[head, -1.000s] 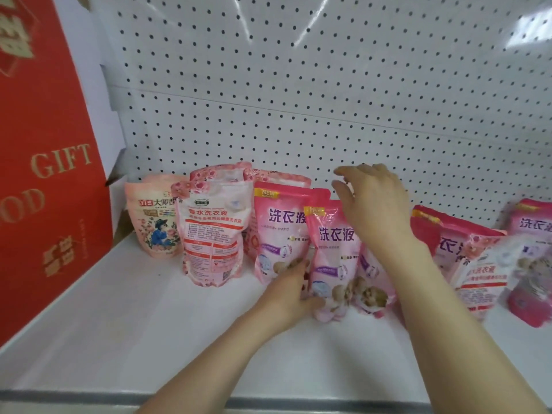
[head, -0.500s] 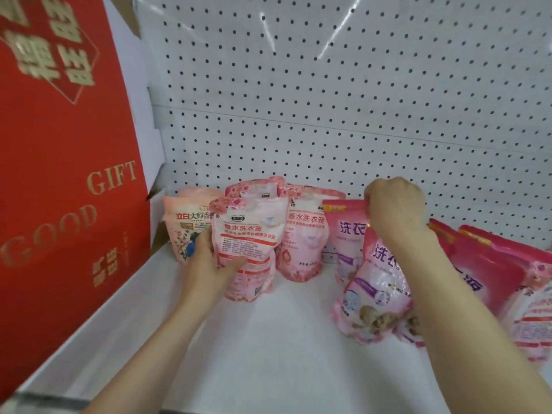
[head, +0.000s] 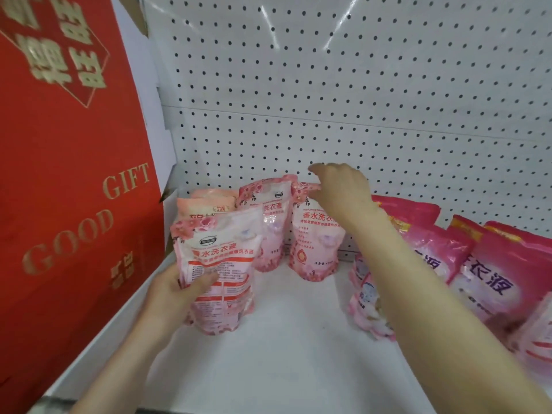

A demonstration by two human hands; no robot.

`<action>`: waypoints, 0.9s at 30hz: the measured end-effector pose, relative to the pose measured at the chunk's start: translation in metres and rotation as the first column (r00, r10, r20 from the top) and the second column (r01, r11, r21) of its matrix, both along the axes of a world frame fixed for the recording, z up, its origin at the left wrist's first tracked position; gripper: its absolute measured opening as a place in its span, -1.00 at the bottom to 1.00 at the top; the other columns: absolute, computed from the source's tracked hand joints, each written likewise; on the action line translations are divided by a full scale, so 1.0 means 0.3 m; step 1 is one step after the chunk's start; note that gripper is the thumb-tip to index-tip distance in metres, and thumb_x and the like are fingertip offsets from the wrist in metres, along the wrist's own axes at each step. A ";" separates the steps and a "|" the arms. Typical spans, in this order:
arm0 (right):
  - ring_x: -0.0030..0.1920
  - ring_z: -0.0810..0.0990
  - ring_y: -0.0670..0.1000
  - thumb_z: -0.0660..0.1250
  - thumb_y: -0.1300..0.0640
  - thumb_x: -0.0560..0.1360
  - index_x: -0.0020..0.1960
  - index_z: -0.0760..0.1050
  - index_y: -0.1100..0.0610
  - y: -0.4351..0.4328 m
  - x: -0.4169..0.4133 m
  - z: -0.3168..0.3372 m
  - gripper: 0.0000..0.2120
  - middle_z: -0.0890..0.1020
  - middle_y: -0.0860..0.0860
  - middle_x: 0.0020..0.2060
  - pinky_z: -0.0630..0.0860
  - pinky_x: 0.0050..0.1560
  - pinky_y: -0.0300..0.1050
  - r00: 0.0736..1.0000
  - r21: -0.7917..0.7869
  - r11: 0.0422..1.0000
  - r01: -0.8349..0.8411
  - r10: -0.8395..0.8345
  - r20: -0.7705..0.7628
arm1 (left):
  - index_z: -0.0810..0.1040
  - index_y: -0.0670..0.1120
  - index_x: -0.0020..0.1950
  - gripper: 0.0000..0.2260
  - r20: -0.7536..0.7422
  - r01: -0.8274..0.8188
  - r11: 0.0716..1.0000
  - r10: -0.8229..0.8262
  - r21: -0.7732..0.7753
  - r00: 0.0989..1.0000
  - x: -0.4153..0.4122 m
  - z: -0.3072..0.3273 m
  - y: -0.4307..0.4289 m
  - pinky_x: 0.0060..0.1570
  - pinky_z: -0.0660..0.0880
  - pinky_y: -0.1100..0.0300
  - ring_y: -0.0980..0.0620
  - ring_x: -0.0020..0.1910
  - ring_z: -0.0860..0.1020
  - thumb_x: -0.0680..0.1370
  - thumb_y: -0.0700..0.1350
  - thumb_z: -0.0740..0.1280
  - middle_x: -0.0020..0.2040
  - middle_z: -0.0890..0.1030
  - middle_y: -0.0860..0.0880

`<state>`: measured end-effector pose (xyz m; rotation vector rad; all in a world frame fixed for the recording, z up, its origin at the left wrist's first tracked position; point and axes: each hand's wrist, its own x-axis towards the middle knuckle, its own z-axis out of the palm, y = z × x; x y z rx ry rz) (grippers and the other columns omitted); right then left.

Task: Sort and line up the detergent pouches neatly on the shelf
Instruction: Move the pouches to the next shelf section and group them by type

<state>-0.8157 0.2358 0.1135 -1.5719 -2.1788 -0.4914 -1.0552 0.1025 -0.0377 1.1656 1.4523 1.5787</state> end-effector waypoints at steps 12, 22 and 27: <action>-0.40 0.33 0.02 0.40 0.07 0.52 -0.42 0.26 0.04 -0.039 0.021 -0.004 -0.56 0.35 -0.04 -0.48 0.26 -0.32 -0.11 0.925 -0.222 0.926 -0.306 0.234 -0.299 | 0.64 0.00 0.03 -0.85 -0.009 -0.163 0.985 0.164 0.054 0.986 -0.027 -0.005 -0.019 -0.58 0.40 0.33 0.05 -0.33 0.63 0.49 -0.17 0.45 -0.14 0.72 0.05; -0.18 0.64 -0.06 0.34 -0.07 0.56 0.01 0.69 0.03 -0.026 -0.086 0.082 -0.77 0.72 -0.04 -0.07 0.55 -0.15 -0.22 0.763 -0.169 0.838 -0.519 0.365 -0.533 | 0.63 0.01 0.04 -0.83 -0.040 -0.166 0.982 0.170 0.092 0.985 -0.027 -0.008 -0.038 -0.50 0.42 0.41 0.18 -0.32 0.63 0.48 -0.18 0.44 -0.12 0.72 0.10; 0.01 0.68 0.06 0.37 0.17 0.54 0.33 0.54 0.05 0.120 -0.142 0.072 -0.64 0.60 0.02 0.25 0.60 0.08 -0.07 0.951 -0.378 0.877 -0.296 0.234 -0.202 | 0.63 0.01 0.10 -0.79 -0.043 -0.128 0.986 0.133 0.108 0.990 -0.026 -0.009 -0.043 -0.49 0.43 0.39 0.23 -0.32 0.62 0.49 -0.20 0.44 -0.07 0.72 0.07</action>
